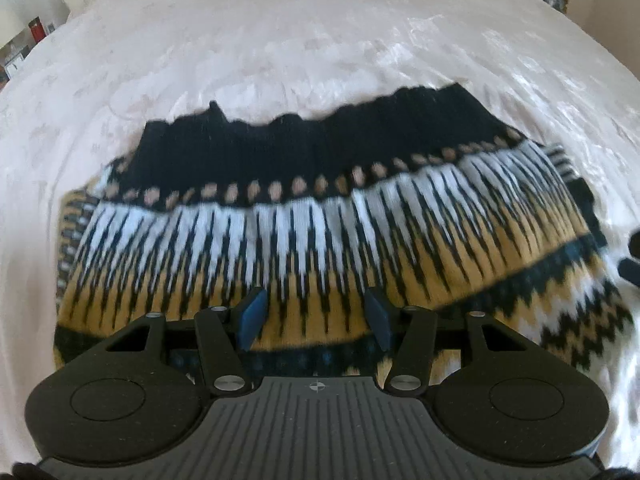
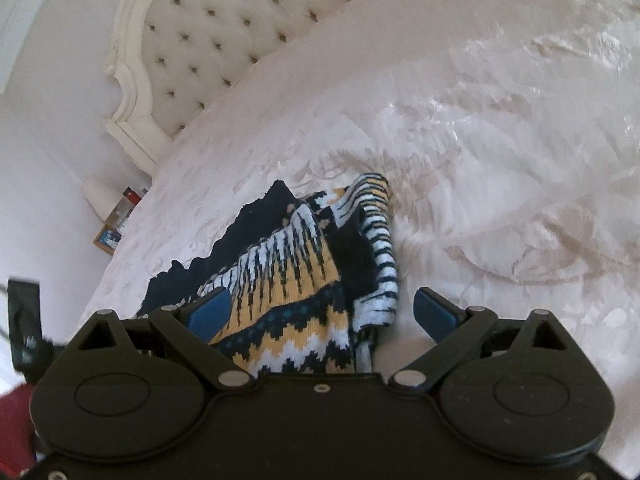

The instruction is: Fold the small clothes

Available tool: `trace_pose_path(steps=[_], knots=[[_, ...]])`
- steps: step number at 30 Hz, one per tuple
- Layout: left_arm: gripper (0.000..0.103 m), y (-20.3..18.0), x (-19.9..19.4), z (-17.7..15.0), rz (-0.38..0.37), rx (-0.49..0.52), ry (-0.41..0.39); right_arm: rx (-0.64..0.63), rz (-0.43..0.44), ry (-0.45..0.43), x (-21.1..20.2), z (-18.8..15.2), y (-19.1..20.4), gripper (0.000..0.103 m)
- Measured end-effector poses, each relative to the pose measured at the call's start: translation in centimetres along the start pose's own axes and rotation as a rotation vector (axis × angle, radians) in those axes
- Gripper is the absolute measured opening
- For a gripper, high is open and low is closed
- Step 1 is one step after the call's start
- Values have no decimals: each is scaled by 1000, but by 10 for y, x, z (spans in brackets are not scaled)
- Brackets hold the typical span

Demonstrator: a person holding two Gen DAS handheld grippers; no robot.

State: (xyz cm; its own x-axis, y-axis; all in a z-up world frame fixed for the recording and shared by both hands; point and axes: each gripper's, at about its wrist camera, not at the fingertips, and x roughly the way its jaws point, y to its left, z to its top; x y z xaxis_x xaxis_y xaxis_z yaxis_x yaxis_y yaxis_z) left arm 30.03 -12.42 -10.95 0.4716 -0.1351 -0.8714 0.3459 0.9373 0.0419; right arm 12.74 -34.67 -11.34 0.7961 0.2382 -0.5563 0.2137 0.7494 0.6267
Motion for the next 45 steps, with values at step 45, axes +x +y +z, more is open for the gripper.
trace_pose_path(steps=[45], knots=[[59, 10, -27, -64, -137, -85, -83, 63, 285, 35, 58, -2, -24, 102]])
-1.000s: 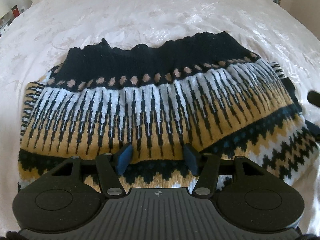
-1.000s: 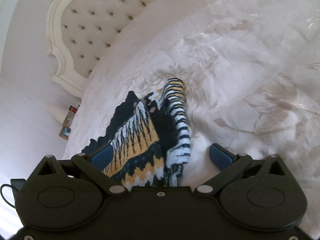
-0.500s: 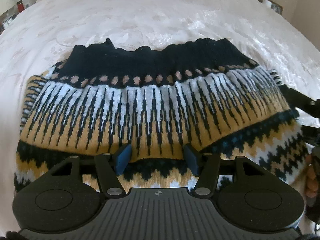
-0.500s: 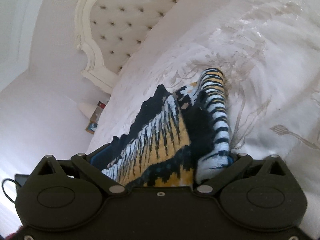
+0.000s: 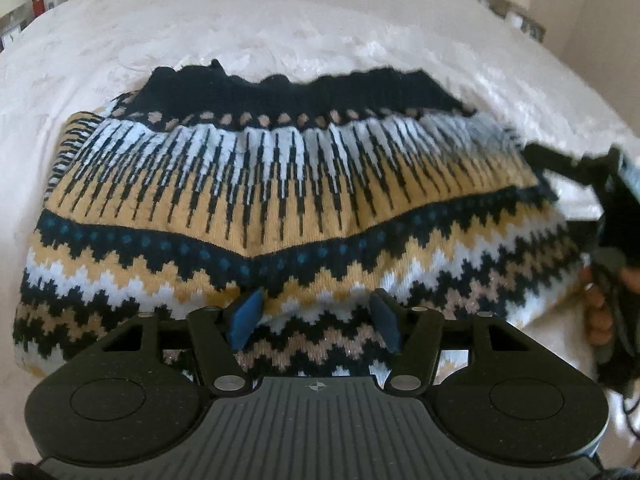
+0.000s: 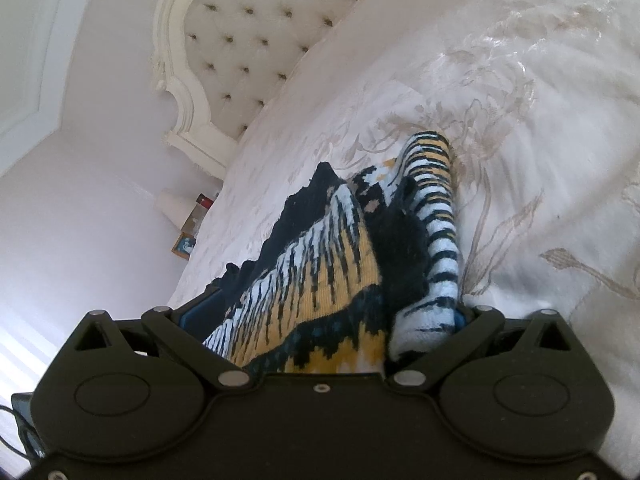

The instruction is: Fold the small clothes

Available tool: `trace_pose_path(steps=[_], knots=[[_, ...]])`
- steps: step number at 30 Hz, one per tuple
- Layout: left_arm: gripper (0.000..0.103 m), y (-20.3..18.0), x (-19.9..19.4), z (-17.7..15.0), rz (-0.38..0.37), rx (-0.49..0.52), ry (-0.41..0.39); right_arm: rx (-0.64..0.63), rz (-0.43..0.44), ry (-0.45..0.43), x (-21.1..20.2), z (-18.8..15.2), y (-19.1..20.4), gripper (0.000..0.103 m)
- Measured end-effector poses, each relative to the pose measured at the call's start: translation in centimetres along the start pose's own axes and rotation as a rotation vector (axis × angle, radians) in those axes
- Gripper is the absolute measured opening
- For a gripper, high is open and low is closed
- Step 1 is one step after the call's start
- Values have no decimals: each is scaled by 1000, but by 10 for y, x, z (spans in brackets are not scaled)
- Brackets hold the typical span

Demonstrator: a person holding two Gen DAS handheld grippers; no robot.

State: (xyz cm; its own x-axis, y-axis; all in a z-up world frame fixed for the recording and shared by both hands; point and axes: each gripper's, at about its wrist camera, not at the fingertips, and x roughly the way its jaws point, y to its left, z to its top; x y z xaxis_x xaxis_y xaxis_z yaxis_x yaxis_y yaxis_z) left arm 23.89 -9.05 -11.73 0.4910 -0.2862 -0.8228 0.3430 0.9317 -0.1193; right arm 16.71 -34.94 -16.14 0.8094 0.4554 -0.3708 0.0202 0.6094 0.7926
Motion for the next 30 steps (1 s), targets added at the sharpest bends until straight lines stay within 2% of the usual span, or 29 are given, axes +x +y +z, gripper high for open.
trace_pose_path(steps=[2, 6, 10, 17, 18, 20, 21, 22, 23, 25, 30], knots=[[59, 9, -7, -1, -20, -22, -19, -15, -4, 5, 0, -1, 1, 102], [59, 44, -28, -1, -14, -76, -61, -53, -23, 21, 1, -4, 5, 101], [59, 89, -49, 6, 22, -116, -112, -55, -70, 56, 5, 0, 11, 101], [59, 154, -45, 17, 55, -142, -106, 36, -128, 127, 16, 15, 16, 103], [59, 160, -42, 16, 58, -138, -101, 36, -145, 139, 17, 16, 17, 99], [59, 170, -36, 14, 56, -140, -93, 18, -198, 162, 20, 17, 22, 78], [59, 176, -34, 12, 45, -150, -91, 7, -227, 169, 22, 17, 24, 62], [59, 180, -32, 9, 25, -166, -93, 3, -240, 177, 22, 16, 25, 55], [59, 184, -31, 6, 2, -192, -101, 7, -244, 181, 22, 16, 25, 53], [59, 189, -28, -2, -31, -229, -117, -6, -269, 178, 21, 15, 32, 42], [59, 195, -37, -4, -68, -211, -118, -154, -389, 154, 23, 16, 78, 36]])
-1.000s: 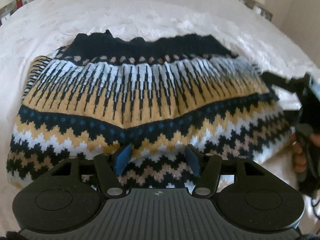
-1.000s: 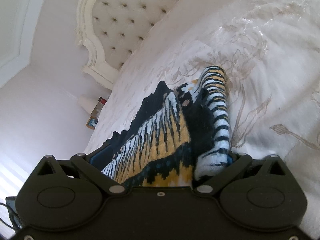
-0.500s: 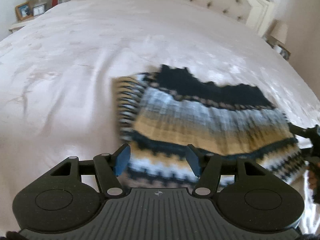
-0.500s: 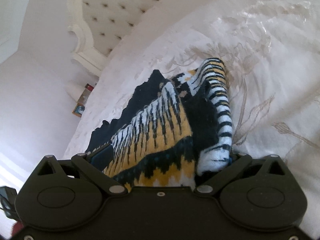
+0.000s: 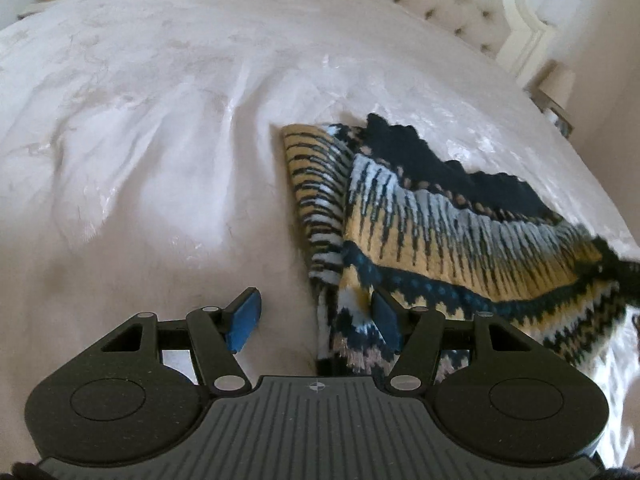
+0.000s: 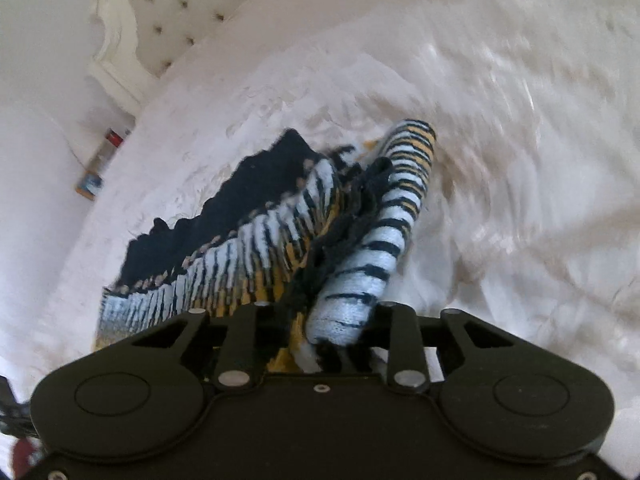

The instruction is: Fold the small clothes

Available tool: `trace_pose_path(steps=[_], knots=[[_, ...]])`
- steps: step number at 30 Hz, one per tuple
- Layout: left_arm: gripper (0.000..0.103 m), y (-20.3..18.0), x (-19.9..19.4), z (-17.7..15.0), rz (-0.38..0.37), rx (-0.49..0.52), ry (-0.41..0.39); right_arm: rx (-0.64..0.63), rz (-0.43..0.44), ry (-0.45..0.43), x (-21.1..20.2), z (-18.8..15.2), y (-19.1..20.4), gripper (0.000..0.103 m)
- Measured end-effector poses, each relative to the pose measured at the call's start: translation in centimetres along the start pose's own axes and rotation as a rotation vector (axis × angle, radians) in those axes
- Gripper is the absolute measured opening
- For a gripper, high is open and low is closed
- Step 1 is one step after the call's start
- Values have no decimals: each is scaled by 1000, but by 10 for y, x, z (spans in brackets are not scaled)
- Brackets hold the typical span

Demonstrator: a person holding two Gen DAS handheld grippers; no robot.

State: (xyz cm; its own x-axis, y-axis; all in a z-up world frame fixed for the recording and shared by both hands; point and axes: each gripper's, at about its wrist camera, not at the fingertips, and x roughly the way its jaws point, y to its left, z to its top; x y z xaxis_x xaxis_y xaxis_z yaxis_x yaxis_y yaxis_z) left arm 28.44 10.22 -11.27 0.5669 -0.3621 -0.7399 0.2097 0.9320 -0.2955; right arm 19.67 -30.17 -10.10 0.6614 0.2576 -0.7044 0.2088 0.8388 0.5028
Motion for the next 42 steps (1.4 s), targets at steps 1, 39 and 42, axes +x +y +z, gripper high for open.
trace_pose_path(steps=[1, 39, 42], knots=[[59, 1, -4, 1, -2, 1, -10, -22, -15, -10, -4, 2, 10, 36], [59, 59, -36, 9, -6, -194, -80, -786, -103, 51, 81, -108, 299, 32], [59, 61, -36, 10, -3, -201, -81, -810, -116, 39, 85, -115, 303, 33]])
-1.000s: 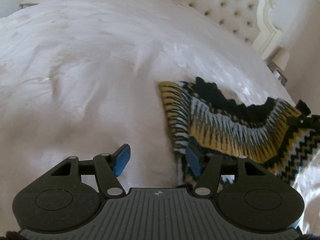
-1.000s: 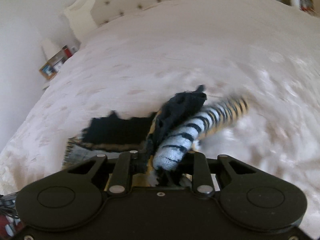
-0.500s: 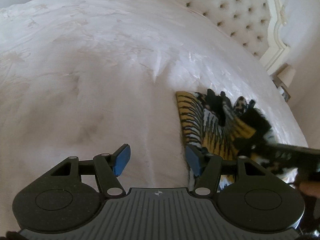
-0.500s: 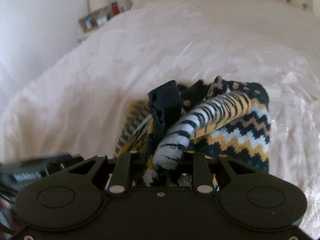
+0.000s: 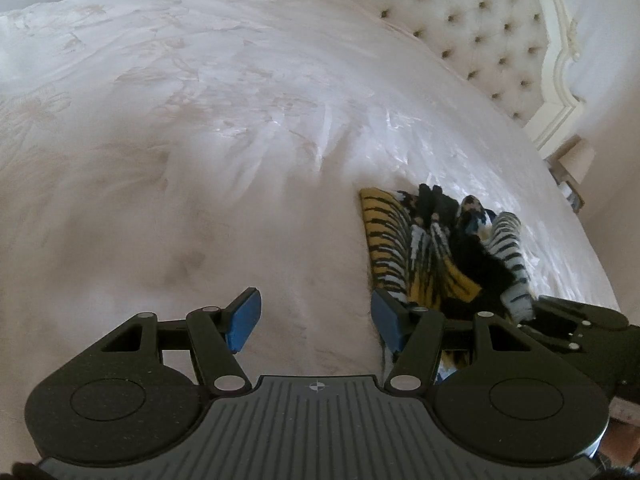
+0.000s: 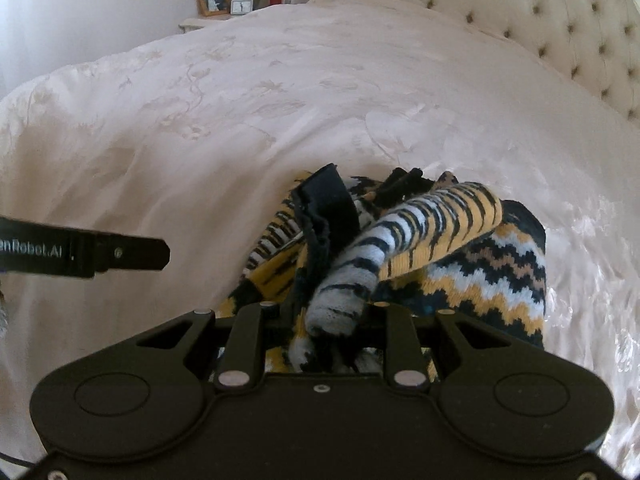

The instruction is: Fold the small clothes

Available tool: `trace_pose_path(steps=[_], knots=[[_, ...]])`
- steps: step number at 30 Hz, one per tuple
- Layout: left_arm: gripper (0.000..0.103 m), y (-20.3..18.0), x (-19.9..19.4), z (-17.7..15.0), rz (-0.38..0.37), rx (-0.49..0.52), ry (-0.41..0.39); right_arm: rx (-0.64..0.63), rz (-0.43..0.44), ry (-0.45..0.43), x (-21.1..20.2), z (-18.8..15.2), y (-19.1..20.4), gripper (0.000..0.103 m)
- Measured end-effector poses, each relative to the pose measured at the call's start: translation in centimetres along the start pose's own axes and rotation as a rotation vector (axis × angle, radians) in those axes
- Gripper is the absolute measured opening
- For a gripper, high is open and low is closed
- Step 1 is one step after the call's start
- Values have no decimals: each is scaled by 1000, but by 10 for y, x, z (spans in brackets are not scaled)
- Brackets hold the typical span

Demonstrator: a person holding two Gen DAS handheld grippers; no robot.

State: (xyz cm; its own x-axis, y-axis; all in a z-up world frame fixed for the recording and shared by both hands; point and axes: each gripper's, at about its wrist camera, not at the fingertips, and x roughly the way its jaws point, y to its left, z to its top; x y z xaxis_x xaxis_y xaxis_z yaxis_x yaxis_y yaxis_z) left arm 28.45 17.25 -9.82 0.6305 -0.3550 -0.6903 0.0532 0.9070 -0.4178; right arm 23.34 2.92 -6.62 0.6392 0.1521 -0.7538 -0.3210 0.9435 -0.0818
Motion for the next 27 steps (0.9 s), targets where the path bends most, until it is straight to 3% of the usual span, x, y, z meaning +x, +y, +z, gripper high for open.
trace_pose_path(steps=[6, 10, 15, 20, 27], knots=[[59, 5, 1, 1, 6, -15, 3, -8, 71, -33, -4, -3, 7, 51], [59, 9, 0, 1, 12, -25, 3, 33, 182, -71, -13, -4, 3, 51], [59, 9, 0, 1, 16, -27, 5, 122, 238, -117, -27, -9, -16, 51], [59, 7, 3, 1, 14, -15, 13, 178, 191, -140, -46, -23, -41, 51], [59, 2, 1, 2, -38, 1, 16, 74, 154, -151, -68, -57, -31, 56]])
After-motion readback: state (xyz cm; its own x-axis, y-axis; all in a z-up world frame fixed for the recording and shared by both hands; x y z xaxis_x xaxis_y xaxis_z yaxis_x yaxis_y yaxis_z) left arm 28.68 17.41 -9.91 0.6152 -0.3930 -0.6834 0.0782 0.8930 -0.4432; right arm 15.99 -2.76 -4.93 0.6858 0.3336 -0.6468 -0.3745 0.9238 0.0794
